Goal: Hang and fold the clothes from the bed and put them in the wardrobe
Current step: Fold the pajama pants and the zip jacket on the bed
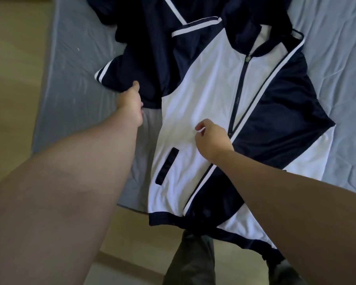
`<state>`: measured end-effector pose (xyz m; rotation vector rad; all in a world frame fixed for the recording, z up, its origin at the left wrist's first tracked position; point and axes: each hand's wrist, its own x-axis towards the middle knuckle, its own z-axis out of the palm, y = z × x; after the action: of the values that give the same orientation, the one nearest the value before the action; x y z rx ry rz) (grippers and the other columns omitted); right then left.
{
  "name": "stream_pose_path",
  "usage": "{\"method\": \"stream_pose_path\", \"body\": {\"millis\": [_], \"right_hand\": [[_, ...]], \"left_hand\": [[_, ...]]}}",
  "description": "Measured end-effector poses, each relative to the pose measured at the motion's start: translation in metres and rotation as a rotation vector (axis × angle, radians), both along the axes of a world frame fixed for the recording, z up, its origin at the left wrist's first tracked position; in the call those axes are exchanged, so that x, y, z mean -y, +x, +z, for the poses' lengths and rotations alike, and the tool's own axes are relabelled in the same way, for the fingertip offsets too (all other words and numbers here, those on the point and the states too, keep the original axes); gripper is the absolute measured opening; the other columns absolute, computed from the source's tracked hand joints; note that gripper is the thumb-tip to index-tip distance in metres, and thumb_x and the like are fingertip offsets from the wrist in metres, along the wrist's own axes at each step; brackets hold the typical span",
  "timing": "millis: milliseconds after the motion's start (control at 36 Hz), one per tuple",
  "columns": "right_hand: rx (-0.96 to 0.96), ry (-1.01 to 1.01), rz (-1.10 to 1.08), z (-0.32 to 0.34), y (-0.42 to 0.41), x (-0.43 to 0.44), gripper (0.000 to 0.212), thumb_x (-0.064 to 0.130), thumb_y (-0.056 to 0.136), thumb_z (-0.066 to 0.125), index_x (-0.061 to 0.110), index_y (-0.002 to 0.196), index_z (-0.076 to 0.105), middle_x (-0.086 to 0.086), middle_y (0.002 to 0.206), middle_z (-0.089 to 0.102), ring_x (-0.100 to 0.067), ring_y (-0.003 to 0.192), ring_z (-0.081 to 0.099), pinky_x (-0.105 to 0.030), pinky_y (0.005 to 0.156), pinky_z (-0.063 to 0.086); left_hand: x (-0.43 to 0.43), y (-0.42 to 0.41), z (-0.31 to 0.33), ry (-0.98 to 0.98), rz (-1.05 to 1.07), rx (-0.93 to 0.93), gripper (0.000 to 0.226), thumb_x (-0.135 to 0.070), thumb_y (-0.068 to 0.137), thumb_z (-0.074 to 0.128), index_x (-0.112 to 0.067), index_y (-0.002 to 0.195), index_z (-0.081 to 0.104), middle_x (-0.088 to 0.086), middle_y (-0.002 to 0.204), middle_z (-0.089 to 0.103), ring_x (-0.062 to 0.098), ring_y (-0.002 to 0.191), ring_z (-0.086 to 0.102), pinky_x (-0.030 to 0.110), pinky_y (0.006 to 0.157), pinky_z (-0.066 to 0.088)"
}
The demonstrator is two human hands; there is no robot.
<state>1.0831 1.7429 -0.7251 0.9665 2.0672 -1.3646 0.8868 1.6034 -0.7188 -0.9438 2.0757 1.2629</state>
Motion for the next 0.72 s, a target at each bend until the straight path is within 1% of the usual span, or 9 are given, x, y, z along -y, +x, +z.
{"method": "stream_pose_path", "body": {"millis": [111, 167, 250, 306, 361, 417, 500, 611, 722], "right_hand": [[0.003, -0.040, -0.052, -0.004, -0.023, 0.019, 0.024, 0.017, 0.094, 0.040, 0.030, 0.111, 0.052, 0.007, 0.088, 0.061, -0.014, 0.062, 0.061, -0.024, 0.048, 0.043], [0.000, -0.039, -0.054, -0.004, -0.033, 0.027, 0.024, 0.017, 0.095, 0.040, 0.030, 0.112, 0.052, 0.005, 0.085, 0.062, -0.016, 0.063, 0.061, -0.026, 0.049, 0.046], [-0.013, -0.041, -0.040, -0.001, -0.045, 0.035, 0.022, 0.018, 0.096, 0.041, 0.028, 0.114, 0.051, 0.003, 0.091, 0.062, -0.018, 0.069, 0.062, -0.031, 0.057, 0.052], [-0.024, -0.043, -0.051, 0.002, -0.053, 0.038, 0.022, 0.018, 0.096, 0.042, 0.026, 0.114, 0.051, 0.003, 0.092, 0.063, -0.018, 0.067, 0.061, -0.030, 0.056, 0.049], [-0.027, -0.032, -0.060, 0.006, -0.060, 0.041, 0.023, 0.019, 0.096, 0.042, 0.025, 0.116, 0.052, 0.003, 0.093, 0.063, -0.019, 0.068, 0.062, -0.030, 0.057, 0.049], [-0.031, -0.019, -0.058, 0.009, -0.066, 0.042, 0.024, 0.019, 0.097, 0.042, 0.026, 0.118, 0.052, 0.003, 0.092, 0.064, -0.019, 0.067, 0.062, -0.029, 0.058, 0.049], [-0.035, -0.005, -0.067, 0.015, -0.074, 0.044, 0.023, 0.021, 0.096, 0.043, 0.026, 0.117, 0.052, -0.001, 0.091, 0.065, -0.019, 0.063, 0.061, -0.028, 0.056, 0.047], [-0.031, 0.006, -0.091, 0.023, -0.079, 0.044, 0.023, 0.021, 0.096, 0.044, 0.025, 0.117, 0.053, -0.001, 0.095, 0.066, -0.020, 0.066, 0.062, -0.028, 0.058, 0.050], [-0.024, 0.001, -0.086, 0.028, -0.078, 0.046, 0.023, 0.021, 0.097, 0.045, 0.025, 0.118, 0.053, -0.002, 0.092, 0.067, -0.020, 0.063, 0.061, -0.029, 0.057, 0.051]], "left_hand": [[0.003, -0.027, 0.001, 0.151, 0.103, 0.005, 0.061, -0.055, 0.089, 0.064, -0.020, 0.138, 0.053, -0.004, 0.114, 0.061, 0.012, 0.098, 0.058, 0.029, 0.086, 0.043], [0.003, -0.038, 0.004, 0.199, 0.145, 0.018, 0.065, -0.053, 0.090, 0.065, -0.020, 0.143, 0.049, -0.001, 0.127, 0.058, 0.014, 0.103, 0.057, 0.031, 0.091, 0.042], [0.010, -0.054, 0.009, 0.238, 0.243, 0.055, 0.059, -0.047, 0.090, 0.069, -0.021, 0.139, 0.051, 0.000, 0.124, 0.054, 0.018, 0.103, 0.057, 0.030, 0.093, 0.052], [0.017, -0.062, 0.011, 0.294, 0.328, 0.088, 0.045, -0.040, 0.090, 0.071, -0.020, 0.128, 0.057, 0.001, 0.119, 0.056, 0.019, 0.100, 0.060, 0.027, 0.088, 0.057], [0.023, -0.065, 0.014, 0.341, 0.346, 0.107, 0.026, -0.030, 0.094, 0.070, -0.017, 0.114, 0.061, 0.000, 0.105, 0.060, 0.013, 0.082, 0.063, 0.019, 0.073, 0.057], [0.029, -0.064, 0.017, 0.353, 0.290, 0.114, 0.010, -0.021, 0.096, 0.065, -0.017, 0.104, 0.060, -0.004, 0.086, 0.059, 0.006, 0.056, 0.058, 0.015, 0.053, 0.046], [0.038, -0.062, 0.019, 0.352, 0.242, 0.123, 0.012, -0.016, 0.095, 0.061, -0.019, 0.106, 0.061, -0.007, 0.078, 0.056, 0.004, 0.045, 0.048, 0.018, 0.047, 0.034], [0.052, -0.059, 0.022, 0.334, 0.305, 0.054, 0.027, -0.022, 0.095, 0.057, -0.018, 0.121, 0.062, -0.007, 0.095, 0.063, 0.006, 0.066, 0.055, 0.021, 0.057, 0.039], [0.059, -0.057, 0.027, 0.450, 0.449, -0.018, 0.029, -0.022, 0.101, 0.052, -0.016, 0.129, 0.059, -0.001, 0.110, 0.066, 0.012, 0.093, 0.064, 0.028, 0.071, 0.051]]}}
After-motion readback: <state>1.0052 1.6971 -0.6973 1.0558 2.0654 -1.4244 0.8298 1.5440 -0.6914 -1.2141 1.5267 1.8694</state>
